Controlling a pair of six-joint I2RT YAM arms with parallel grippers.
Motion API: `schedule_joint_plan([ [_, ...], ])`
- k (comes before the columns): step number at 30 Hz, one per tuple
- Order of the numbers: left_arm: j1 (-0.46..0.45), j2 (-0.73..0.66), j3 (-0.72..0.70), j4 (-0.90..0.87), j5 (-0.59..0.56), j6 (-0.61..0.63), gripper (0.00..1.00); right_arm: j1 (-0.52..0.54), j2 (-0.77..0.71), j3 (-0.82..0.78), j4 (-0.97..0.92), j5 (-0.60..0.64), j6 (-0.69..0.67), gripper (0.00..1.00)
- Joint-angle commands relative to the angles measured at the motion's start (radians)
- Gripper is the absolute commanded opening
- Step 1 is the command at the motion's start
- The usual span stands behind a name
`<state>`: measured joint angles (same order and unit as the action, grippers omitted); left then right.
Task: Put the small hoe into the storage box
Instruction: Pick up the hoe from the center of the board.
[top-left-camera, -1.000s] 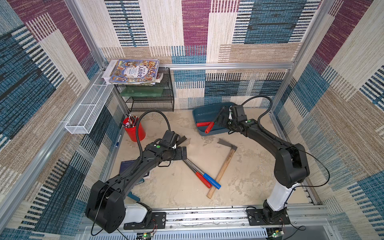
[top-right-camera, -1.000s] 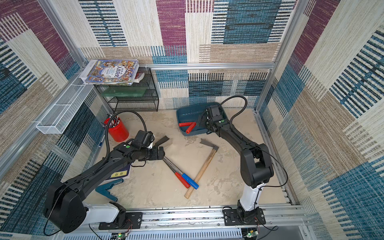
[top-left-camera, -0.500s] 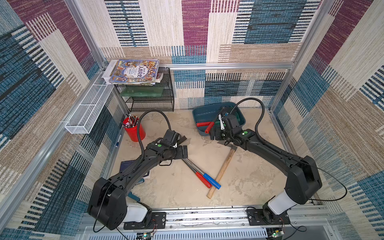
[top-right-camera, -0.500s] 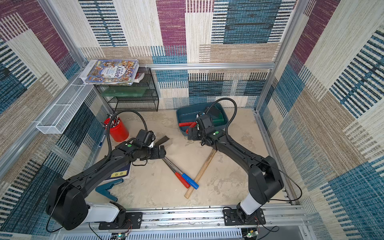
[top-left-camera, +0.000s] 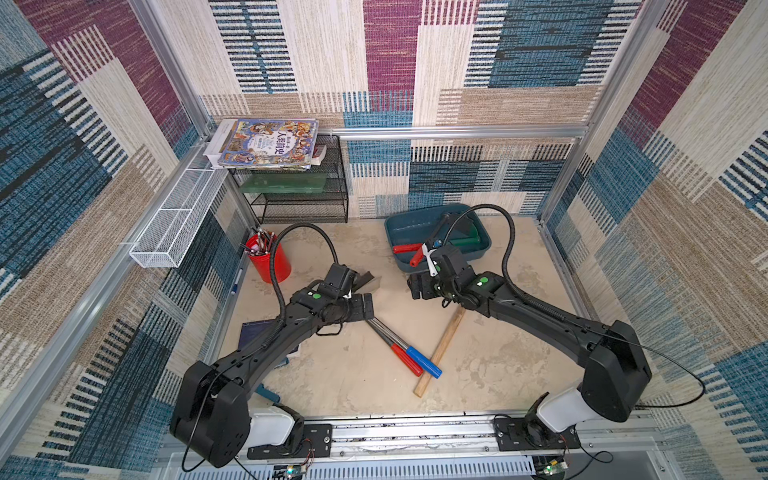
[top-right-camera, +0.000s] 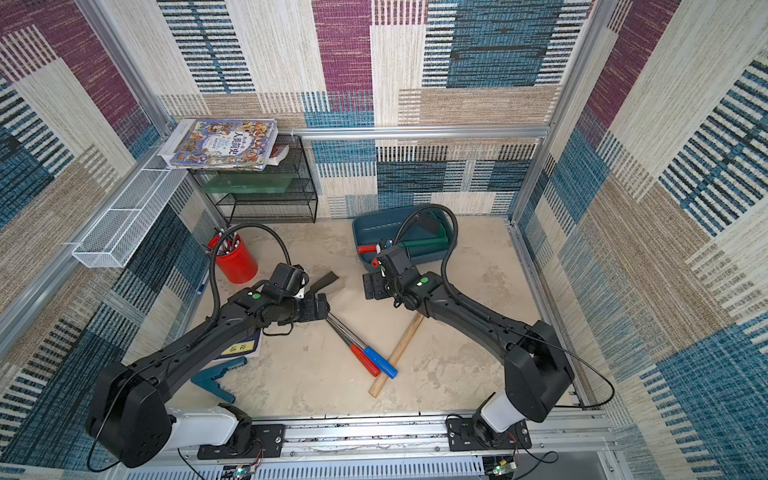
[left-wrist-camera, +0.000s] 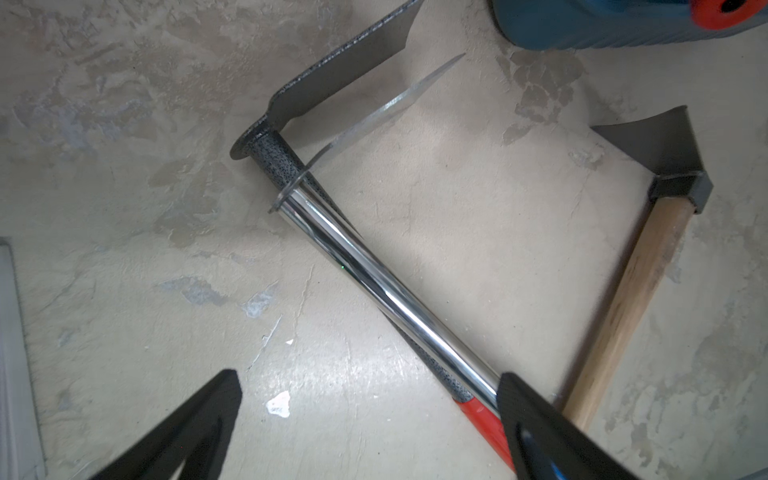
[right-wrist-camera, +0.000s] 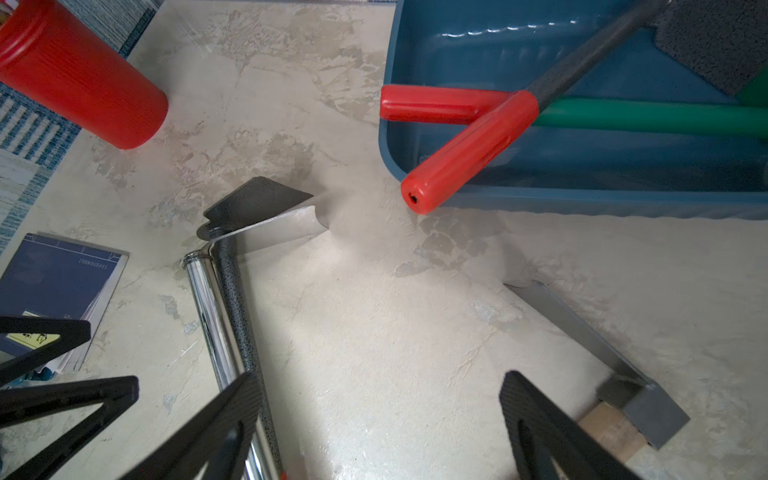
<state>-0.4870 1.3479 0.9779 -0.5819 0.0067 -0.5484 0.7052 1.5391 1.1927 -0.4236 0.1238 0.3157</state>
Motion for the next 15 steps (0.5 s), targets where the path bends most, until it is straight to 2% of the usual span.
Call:
schedule_joint_plan([
  [1,-0.001,0.002,-0.005,-0.006,0.012,-0.029,1.00,0.026,0.014,0.013,-0.003,-0.009,-0.035,0.93],
  [10,-0.002,-0.016,-0.016,-0.016,0.006,-0.033,1.00,0.092,0.115,0.045,-0.012,-0.119,-0.114,0.87],
  [15,-0.002,-0.049,-0.032,-0.044,-0.010,-0.033,1.00,0.121,0.181,0.085,-0.030,-0.141,-0.125,0.85],
])
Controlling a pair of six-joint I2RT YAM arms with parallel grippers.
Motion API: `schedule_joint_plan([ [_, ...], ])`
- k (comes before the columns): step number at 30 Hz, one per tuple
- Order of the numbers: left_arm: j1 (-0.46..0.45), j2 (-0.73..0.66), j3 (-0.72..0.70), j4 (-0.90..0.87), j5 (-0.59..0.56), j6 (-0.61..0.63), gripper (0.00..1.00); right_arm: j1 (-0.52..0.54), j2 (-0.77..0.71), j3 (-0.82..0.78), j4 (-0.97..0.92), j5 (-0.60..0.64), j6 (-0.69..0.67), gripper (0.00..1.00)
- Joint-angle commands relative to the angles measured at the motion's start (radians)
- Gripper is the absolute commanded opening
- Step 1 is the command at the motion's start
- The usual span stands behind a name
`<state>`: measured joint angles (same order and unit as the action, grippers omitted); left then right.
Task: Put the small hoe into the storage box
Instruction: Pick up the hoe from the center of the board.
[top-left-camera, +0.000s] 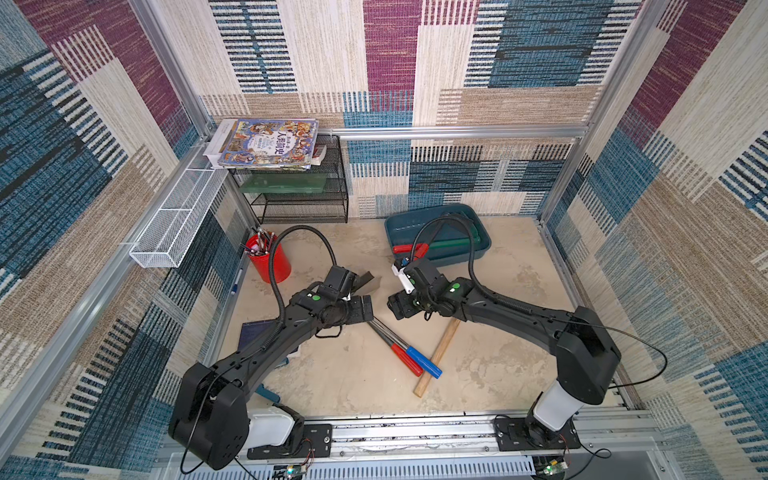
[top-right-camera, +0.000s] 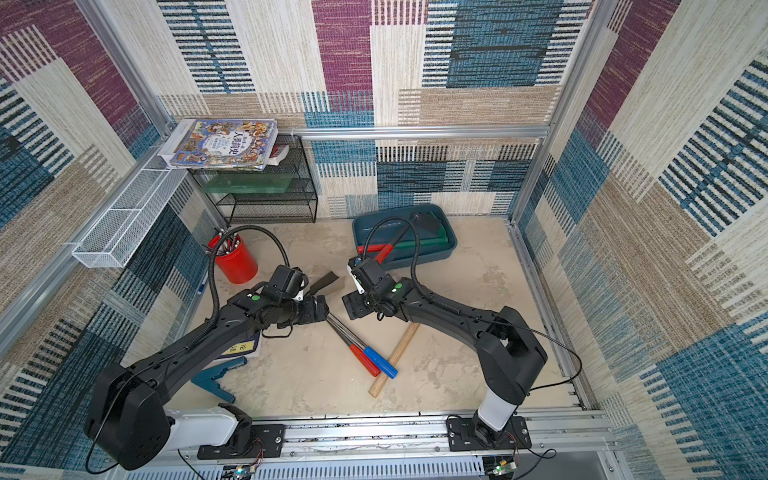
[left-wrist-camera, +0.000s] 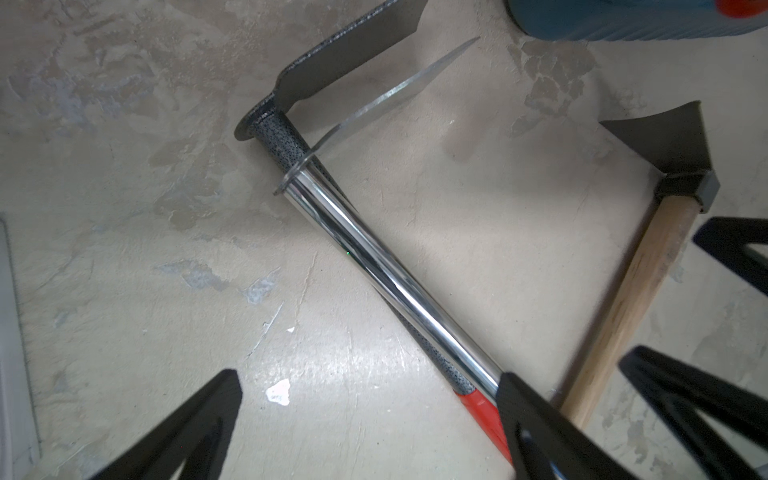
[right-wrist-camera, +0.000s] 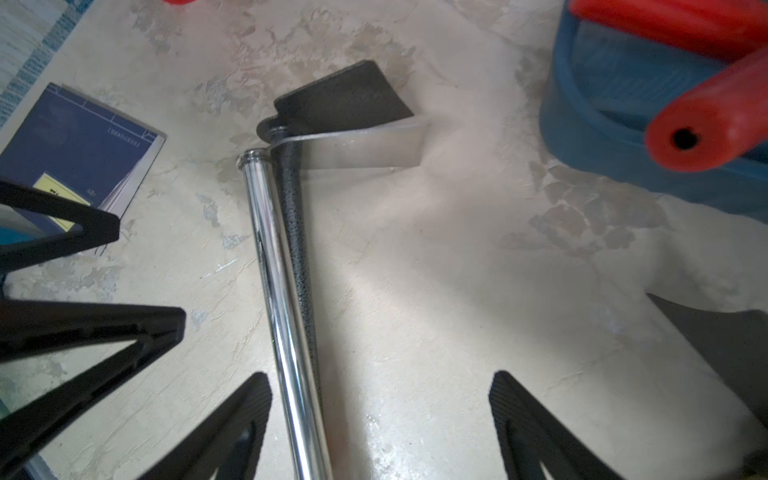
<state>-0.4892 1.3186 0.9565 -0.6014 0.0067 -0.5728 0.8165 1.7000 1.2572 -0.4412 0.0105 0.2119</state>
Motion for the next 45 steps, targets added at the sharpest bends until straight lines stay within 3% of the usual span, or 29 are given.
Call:
schedule_joint_plan([
  [1,0.000,-0.031,-0.016,-0.027,-0.017,-0.007,1.00,0.013,0.033,0.028,-0.015,-0.028,-0.021,0.84],
  [20,0.010,-0.111,-0.074,-0.058,-0.113,-0.052,1.00,0.077,0.219,0.189,-0.095,-0.056,-0.113,0.77],
  [31,0.037,-0.052,0.004,-0.046,-0.080,-0.020,1.00,0.072,0.301,0.273,-0.124,-0.069,-0.121,0.71],
  [45,0.070,-0.050,0.000,-0.066,-0.059,-0.009,0.99,0.068,0.345,0.294,-0.132,-0.085,-0.115,0.67],
])
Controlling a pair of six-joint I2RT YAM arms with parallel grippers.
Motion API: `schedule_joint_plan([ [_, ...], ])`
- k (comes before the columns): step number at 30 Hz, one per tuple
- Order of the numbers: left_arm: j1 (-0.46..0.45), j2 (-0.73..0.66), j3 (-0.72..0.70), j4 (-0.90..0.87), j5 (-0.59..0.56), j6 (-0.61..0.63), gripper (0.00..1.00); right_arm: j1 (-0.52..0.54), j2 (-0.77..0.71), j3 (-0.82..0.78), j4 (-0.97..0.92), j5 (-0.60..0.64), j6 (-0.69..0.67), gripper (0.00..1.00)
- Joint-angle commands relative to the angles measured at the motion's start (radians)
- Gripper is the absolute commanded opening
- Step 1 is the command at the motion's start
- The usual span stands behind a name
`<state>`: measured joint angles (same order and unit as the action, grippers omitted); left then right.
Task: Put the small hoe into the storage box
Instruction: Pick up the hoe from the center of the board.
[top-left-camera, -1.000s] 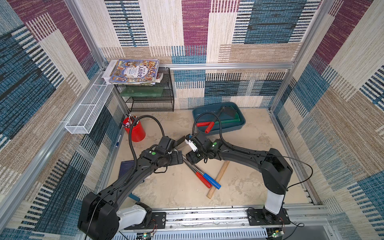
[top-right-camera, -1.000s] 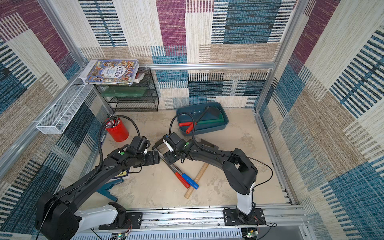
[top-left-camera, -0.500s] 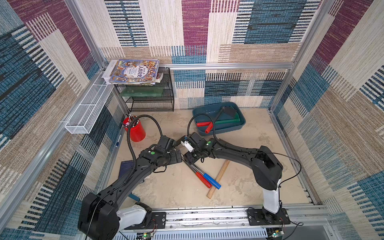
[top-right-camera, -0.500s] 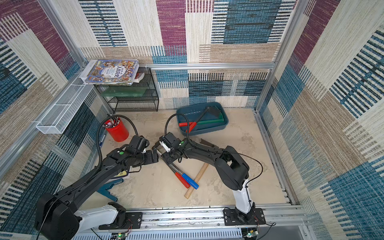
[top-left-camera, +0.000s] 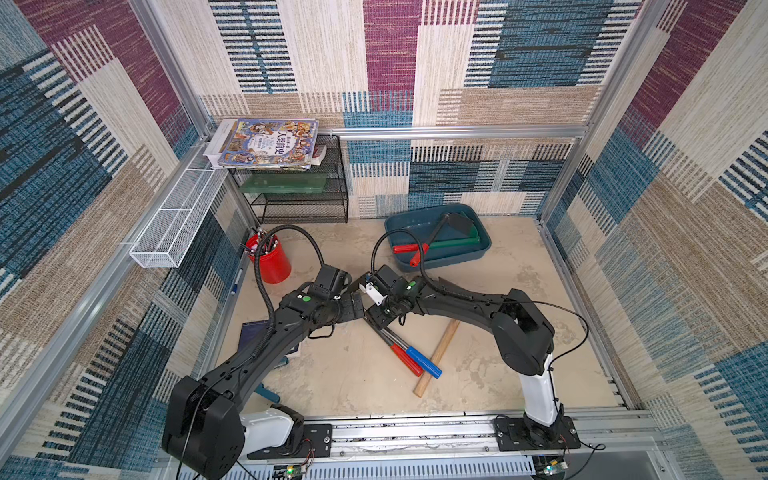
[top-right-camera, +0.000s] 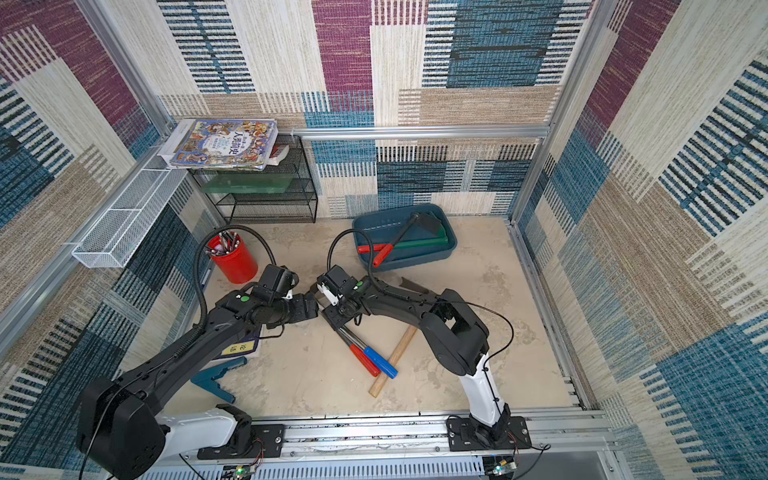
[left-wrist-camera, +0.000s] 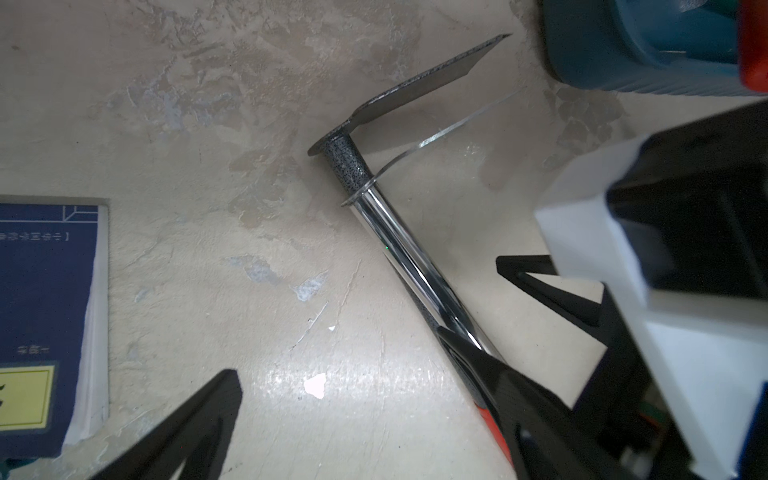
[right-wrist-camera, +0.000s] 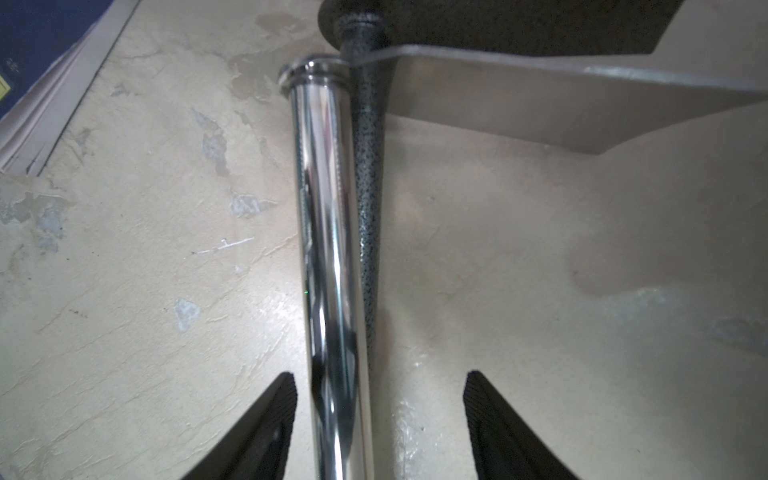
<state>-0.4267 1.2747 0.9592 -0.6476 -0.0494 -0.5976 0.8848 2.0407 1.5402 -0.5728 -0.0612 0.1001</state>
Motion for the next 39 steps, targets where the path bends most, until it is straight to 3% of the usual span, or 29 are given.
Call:
schedule_joint_plan([
  [1,0.012,-0.009,-0.007,-0.020,-0.001,0.018,0.99,-0.001,0.006,0.014,-0.001,-0.014,-0.005,0.66],
  [39,0.057,-0.027,-0.050,-0.013,0.028,0.030,0.99,0.002,0.091,0.098,-0.044,-0.038,-0.015,0.40],
])
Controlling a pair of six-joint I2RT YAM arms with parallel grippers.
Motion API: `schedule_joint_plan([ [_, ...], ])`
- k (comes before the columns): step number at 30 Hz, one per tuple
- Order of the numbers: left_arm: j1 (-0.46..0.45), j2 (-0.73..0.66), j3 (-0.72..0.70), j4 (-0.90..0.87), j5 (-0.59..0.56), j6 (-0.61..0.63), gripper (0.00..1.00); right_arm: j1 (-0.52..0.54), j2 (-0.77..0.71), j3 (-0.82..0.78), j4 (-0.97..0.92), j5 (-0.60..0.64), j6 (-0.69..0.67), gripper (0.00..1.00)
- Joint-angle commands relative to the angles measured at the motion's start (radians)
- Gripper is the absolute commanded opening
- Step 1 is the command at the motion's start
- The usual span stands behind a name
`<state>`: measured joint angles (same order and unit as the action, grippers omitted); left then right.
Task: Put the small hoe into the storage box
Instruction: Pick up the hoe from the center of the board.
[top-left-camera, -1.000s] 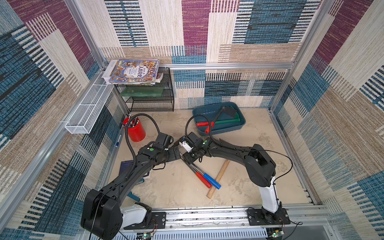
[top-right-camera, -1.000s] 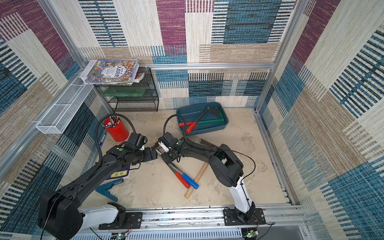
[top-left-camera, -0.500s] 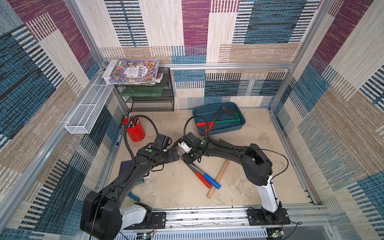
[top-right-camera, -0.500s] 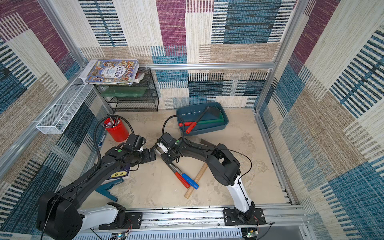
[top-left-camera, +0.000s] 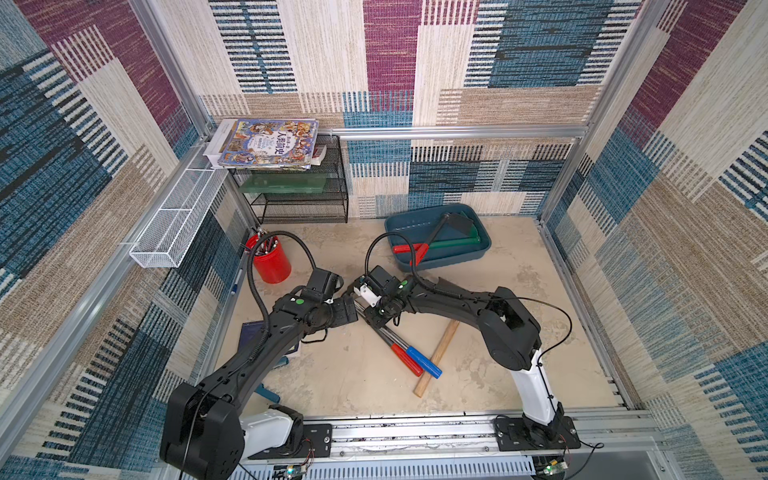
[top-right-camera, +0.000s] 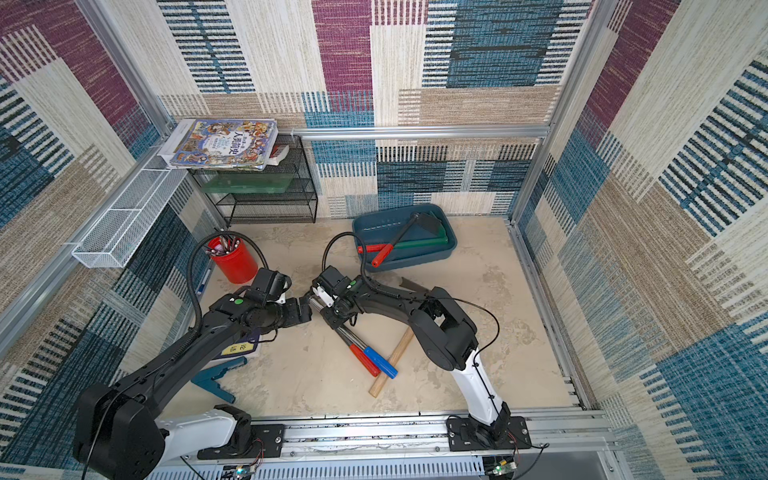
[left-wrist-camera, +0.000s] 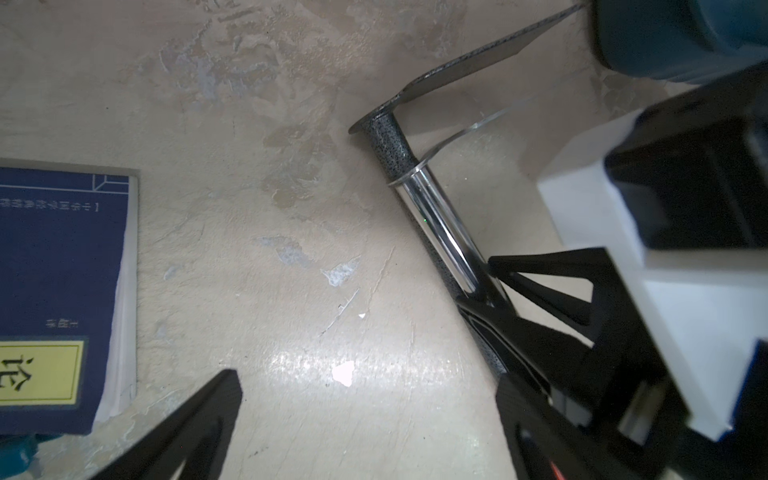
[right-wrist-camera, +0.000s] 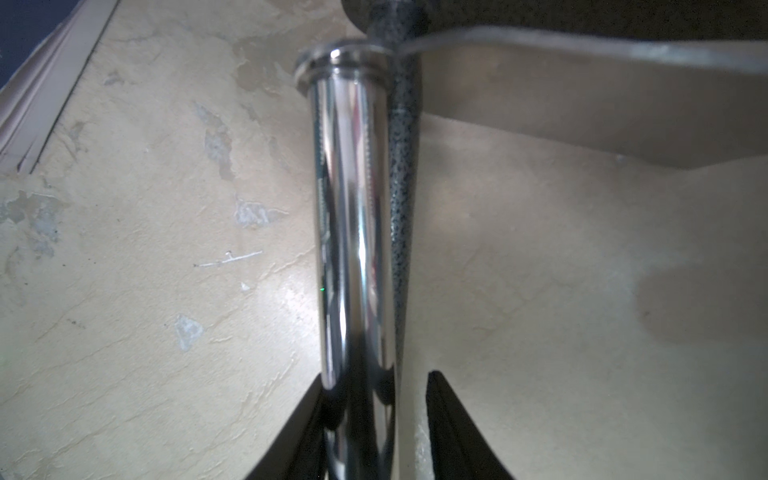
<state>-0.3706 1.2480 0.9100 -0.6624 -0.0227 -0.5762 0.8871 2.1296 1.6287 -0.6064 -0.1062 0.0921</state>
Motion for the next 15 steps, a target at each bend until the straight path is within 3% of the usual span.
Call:
schedule_joint_plan([
  [1,0.001,-0.001,-0.001,0.003,0.001,0.009,0.99,-0.001,0.000,0.009,-0.010,0.007,-0.009,0.37],
  [8,0.002,-0.002,-0.005,0.003,0.004,0.008,1.00,-0.003,-0.005,0.020,-0.023,0.014,-0.014,0.31],
  [15,0.002,-0.003,-0.010,0.008,0.007,0.005,0.99,-0.005,-0.020,0.025,-0.029,0.010,-0.018,0.15],
])
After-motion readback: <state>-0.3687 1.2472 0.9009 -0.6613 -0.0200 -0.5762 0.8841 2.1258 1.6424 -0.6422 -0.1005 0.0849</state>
